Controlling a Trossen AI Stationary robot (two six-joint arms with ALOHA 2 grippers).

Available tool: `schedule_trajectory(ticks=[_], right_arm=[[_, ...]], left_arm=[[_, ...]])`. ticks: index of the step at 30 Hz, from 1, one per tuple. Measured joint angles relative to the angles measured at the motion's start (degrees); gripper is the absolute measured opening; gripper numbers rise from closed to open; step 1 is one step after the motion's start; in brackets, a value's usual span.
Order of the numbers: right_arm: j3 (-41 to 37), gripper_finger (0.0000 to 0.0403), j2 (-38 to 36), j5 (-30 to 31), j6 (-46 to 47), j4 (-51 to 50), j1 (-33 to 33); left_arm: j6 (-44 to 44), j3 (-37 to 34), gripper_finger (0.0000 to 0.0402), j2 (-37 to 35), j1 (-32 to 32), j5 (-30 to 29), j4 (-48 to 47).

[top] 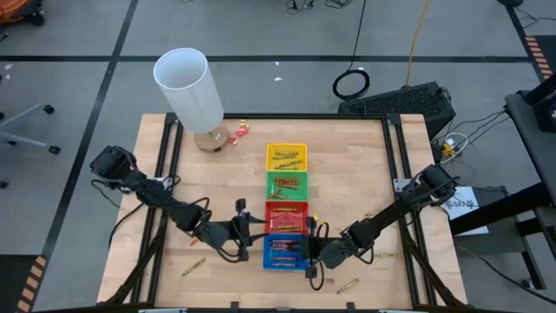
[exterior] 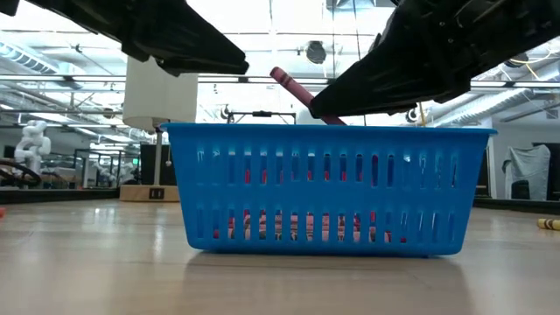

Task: Sort crayons
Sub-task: Put the red crayon into the blue bin, then put the yellow crayon into the red bin

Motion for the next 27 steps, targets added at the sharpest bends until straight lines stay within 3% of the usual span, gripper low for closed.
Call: schedule_trajectory(ticks=[10,15,21,27], right_arm=[[0.0,0.0107,-0.2,0.02,0.44,-0.05,0.0],[0.0,0.012,-4.2,0.11,5.41,-3.22,0.7],[0.0,0.0115,-11.79,5.06,11.13,-15.73,4.25],[0.0,0.0114,-16.93,7.63,27.36,-35.18,8.39]], left_arm=[[0.0,0.0,0.0157,0.0,-1.54,-2.63,0.07],[-0.04,0.0,0.0157,0.0,-1.57,-2.64,0.18],[-0.03,0.0,0.0157,0.0,-2.34,-2.61,0.42],[-0.04,0.0,0.0157,0.0,-2.31,-2.61,0.42]])
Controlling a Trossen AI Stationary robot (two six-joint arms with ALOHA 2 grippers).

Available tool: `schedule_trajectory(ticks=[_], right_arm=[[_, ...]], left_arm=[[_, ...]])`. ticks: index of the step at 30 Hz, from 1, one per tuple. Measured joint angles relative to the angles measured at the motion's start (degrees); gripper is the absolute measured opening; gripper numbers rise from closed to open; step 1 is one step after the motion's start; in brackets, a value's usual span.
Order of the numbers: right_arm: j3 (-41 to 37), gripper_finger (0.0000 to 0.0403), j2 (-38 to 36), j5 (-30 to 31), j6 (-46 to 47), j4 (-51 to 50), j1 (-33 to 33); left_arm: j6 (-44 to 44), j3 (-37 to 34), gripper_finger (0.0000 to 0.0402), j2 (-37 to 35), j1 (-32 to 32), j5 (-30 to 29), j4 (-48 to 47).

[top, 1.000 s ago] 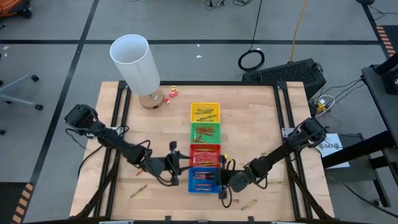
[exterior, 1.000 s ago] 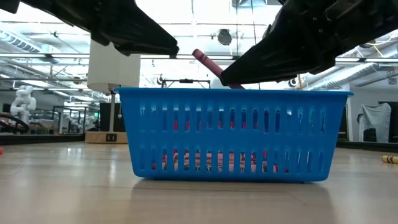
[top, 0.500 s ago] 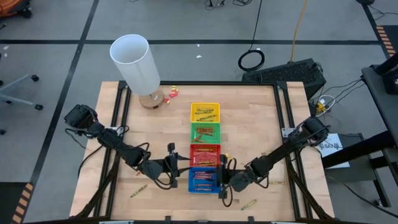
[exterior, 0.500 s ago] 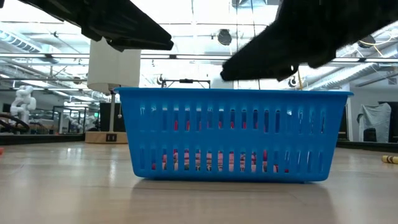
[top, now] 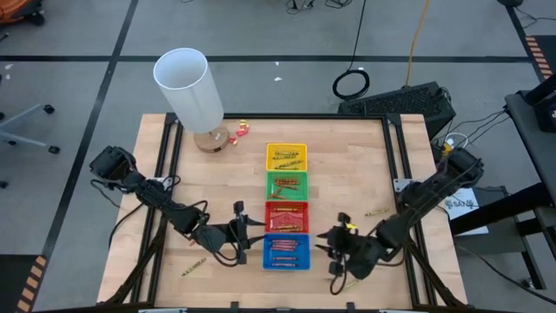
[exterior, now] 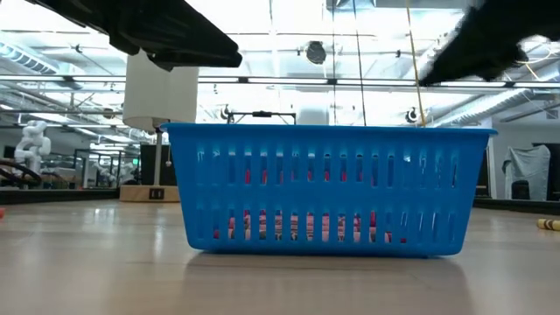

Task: Sort crayons
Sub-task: Put the yellow crayon into the red bin

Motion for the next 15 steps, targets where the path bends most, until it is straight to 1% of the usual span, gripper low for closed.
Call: schedule_trajectory(ticks=[2,7,10,12,15], right_arm=[[-0.01,0.0114,-0.68,-0.71,6.43,-6.72,1.48],[-0.01,0.0114,-0.52,-8.38,23.3,-21.35,3.68],[-0.01,0.0114,-0.13,-10.95,32.95,-29.16,4.49],[-0.01,0.0116,-0.03,-11.89,37.26,-31.94,4.96],[-0.01,0.0129,0.1,-12.41,41.48,-33.78,5.32]], left_arm=[[-0.01,0.0,0.0157,0.0,0.0,0.0,0.15],[-1.45,0.0,0.0157,0.0,0.0,-0.01,0.21],[-1.44,0.0,0.0157,0.0,0.0,0.0,0.7],[-1.46,0.01,0.0157,0.0,0.0,-0.01,1.22],[-1.44,0.02,0.0157,0.0,0.0,-0.02,1.19]])
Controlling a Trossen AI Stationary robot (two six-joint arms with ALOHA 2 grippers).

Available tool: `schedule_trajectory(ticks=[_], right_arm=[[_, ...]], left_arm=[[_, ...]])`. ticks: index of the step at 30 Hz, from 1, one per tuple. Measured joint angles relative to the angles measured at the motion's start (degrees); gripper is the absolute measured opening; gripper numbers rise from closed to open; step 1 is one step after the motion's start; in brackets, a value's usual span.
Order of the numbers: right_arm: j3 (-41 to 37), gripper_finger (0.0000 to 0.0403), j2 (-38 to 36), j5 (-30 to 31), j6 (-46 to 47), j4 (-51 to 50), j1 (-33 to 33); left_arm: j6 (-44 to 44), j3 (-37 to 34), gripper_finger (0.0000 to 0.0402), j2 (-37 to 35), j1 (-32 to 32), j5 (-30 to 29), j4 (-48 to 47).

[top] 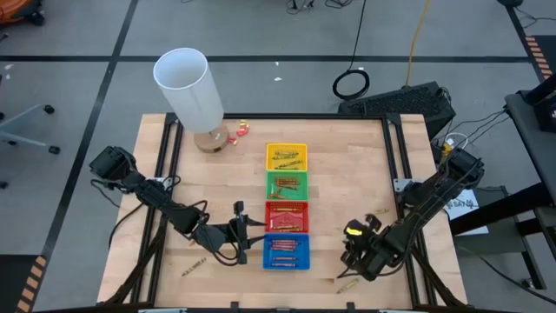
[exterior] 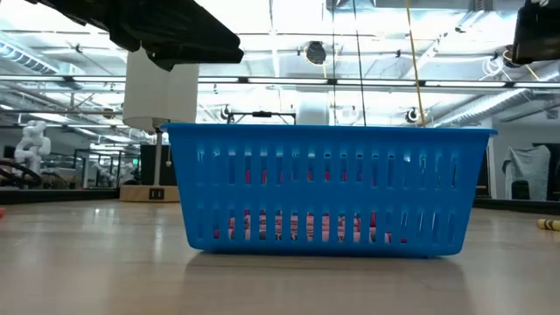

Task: Sort crayons
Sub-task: Put the yellow crayon into the red bin

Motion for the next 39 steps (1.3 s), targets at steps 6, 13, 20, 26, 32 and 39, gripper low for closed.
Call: schedule_trajectory(ticks=[6,13,20,26,32,39], right_arm=[[0.0,0.0166,-0.01,-2.07,6.94,-5.24,-0.08],[0.0,0.0173,1.98,-3.14,10.43,-6.0,-0.34],[0.02,0.0169,8.79,-7.52,9.65,-4.25,-1.08],[0.17,0.0167,10.02,-9.07,6.54,-4.31,-2.3],[0.13,0.0122,10.14,-9.84,5.41,-4.06,-2.14],[0.07,0.0017,10.18,-8.63,4.07,-2.06,-1.97]], left_arm=[[0.02,0.0,0.0157,0.0,0.0,0.02,0.0],[0.06,0.0,0.0157,0.0,0.0,0.01,-0.14],[0.05,0.0,0.0157,0.0,0.0,0.04,-0.18],[0.07,0.0,0.0157,0.0,-0.82,0.66,-0.16],[0.06,0.0,0.0157,0.0,-1.04,0.31,0.0],[0.04,0.0,0.0157,0.0,-1.01,0.14,1.16]])
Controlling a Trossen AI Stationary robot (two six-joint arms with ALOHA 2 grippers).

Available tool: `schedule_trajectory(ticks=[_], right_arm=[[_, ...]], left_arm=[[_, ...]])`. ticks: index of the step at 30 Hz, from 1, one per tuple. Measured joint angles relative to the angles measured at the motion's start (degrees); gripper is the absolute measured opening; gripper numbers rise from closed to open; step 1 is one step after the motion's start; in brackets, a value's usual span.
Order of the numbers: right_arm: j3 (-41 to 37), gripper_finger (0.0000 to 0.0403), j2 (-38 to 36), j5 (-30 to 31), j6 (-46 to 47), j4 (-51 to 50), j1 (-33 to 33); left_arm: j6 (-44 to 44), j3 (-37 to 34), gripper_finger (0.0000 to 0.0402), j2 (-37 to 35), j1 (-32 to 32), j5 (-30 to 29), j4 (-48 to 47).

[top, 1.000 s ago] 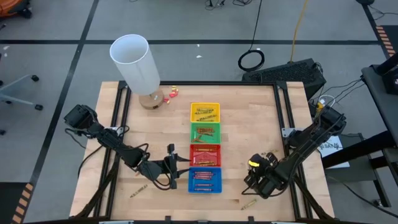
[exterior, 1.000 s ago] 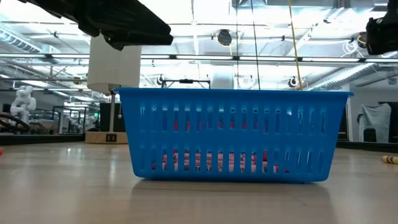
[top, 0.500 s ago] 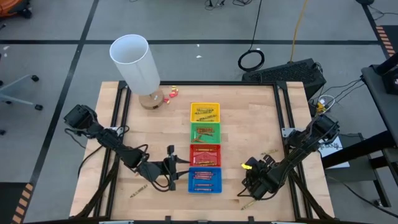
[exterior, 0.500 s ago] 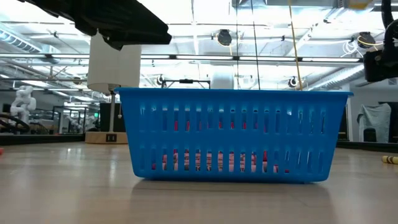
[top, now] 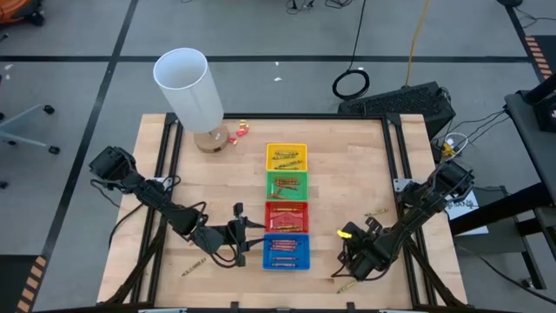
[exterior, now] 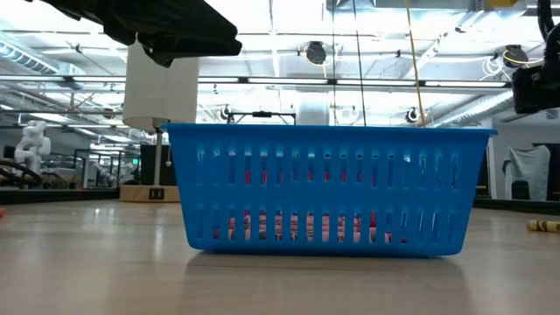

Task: Sort crayons
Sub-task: Put the yellow crayon into the red bin

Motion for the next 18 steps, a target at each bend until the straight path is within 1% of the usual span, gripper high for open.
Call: schedule_trajectory(ticks=[2,7,11,14,16,18], right_arm=[[0.0,0.0008,0.0,1.58,-0.39,0.95,0.11],[-0.15,0.002,0.05,4.41,-0.51,2.77,0.46],[-0.3,0.0013,0.17,7.56,-3.48,5.51,1.18],[-0.3,0.0004,0.33,11.87,-5.33,8.3,2.2],[-0.28,0.0003,0.3,14.94,-7.88,10.18,2.99],[-0.28,0.0003,-0.04,16.2,-11.15,12.69,3.42]], left_arm=[[-0.02,0.0,0.0157,0.0,0.0,-0.16,0.42],[-0.04,0.0,0.0157,0.0,-0.17,-0.16,0.37],[-0.04,0.0,0.0157,0.0,-0.26,-0.16,0.32],[-0.02,0.0,0.0157,0.0,-0.26,-0.14,0.26],[-0.02,0.0,0.0157,0.0,-0.26,-0.13,0.22],[-0.01,0.0,0.0157,0.0,-0.26,-0.12,0.2]])
